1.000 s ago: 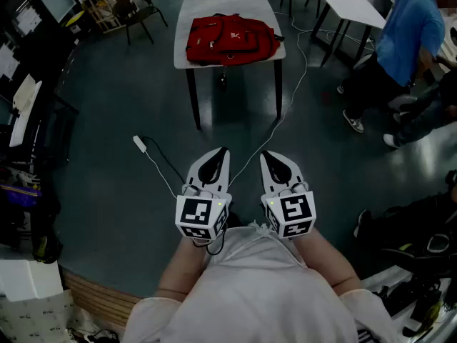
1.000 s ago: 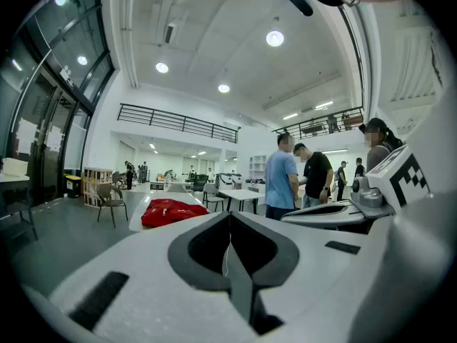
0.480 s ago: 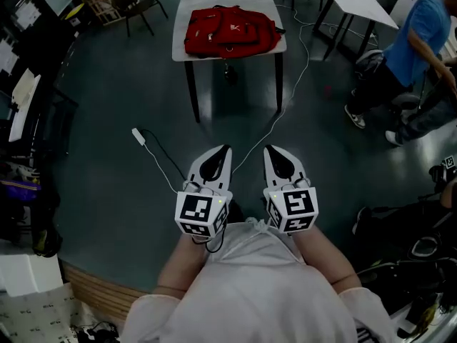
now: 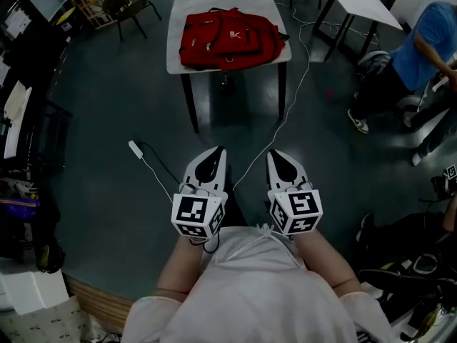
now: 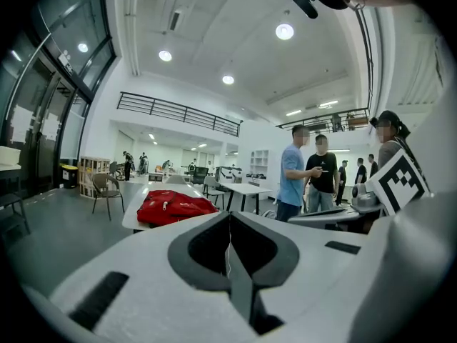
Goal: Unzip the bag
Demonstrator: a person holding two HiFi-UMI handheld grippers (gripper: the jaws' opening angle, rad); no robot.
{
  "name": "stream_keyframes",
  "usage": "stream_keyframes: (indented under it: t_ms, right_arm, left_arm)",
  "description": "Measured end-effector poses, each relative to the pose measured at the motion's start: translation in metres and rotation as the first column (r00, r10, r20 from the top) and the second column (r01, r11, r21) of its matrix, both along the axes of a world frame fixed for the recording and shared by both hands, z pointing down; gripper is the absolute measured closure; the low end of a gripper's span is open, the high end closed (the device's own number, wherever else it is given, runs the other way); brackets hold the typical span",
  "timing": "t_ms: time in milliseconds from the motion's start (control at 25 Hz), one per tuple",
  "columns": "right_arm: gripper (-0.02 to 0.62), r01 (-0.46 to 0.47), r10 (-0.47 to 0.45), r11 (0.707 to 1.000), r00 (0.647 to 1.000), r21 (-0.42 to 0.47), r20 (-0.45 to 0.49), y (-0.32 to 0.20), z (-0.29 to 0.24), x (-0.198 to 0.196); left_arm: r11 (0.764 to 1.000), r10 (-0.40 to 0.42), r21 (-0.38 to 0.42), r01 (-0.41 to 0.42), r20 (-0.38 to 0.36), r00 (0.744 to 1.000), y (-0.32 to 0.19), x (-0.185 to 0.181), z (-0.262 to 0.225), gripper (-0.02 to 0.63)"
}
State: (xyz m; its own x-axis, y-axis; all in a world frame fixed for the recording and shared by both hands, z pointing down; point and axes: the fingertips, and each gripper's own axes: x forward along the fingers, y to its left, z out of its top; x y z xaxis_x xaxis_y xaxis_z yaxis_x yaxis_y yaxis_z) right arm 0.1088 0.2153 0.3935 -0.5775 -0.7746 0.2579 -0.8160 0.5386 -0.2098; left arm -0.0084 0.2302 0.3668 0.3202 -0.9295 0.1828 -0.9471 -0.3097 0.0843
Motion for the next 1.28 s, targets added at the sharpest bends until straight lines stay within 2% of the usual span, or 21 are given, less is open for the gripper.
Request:
stream_keyframes:
  t_ms: [400, 720, 1000, 1200, 1240, 1280]
  right_arm:
    - [0.568, -0.1, 0.099, 0.994, 0.995, -0.053, -0.023, -0.158, 0.01, -0.075]
    - [0.568, -0.135, 0.128, 0.982, 0.99, -0.135, -0.061, -0.276, 0.044, -0.143]
    - [0.566, -0.084, 0.055, 0.968, 0.99, -0.236, -0.127, -0.345, 0.122, -0.194]
    - [0.561, -0.082, 0.002, 0.932, 0.975, -0.353, -0.221, -0.371, 0.205, -0.209]
    - [0.542, -0.086, -0.005, 0.922, 0.972, -0.377, -0.234, -0.373, 0.221, -0.211]
    - [0.487, -0.089, -0.011, 0.913, 0.971, -0.399, -0.241, -0.375, 0.234, -0.212]
  left_arm:
    - [0.995, 0.089, -0.037, -0.091, -0.033, 0.995, -0.175, -0.085, 0.008, 0.586]
    - [0.983, 0.161, -0.078, -0.164, -0.045, 0.986, -0.301, -0.152, 0.048, 0.586]
    - [0.962, 0.227, -0.142, -0.233, -0.056, 0.972, -0.377, -0.175, 0.124, 0.586]
    - [0.927, 0.256, -0.265, -0.266, -0.07, 0.964, -0.418, -0.173, 0.196, 0.586]
    - [0.917, 0.262, -0.29, -0.272, -0.074, 0.962, -0.422, -0.171, 0.208, 0.586]
    - [0.909, 0.266, -0.311, -0.276, -0.076, 0.961, -0.426, -0.169, 0.218, 0.586]
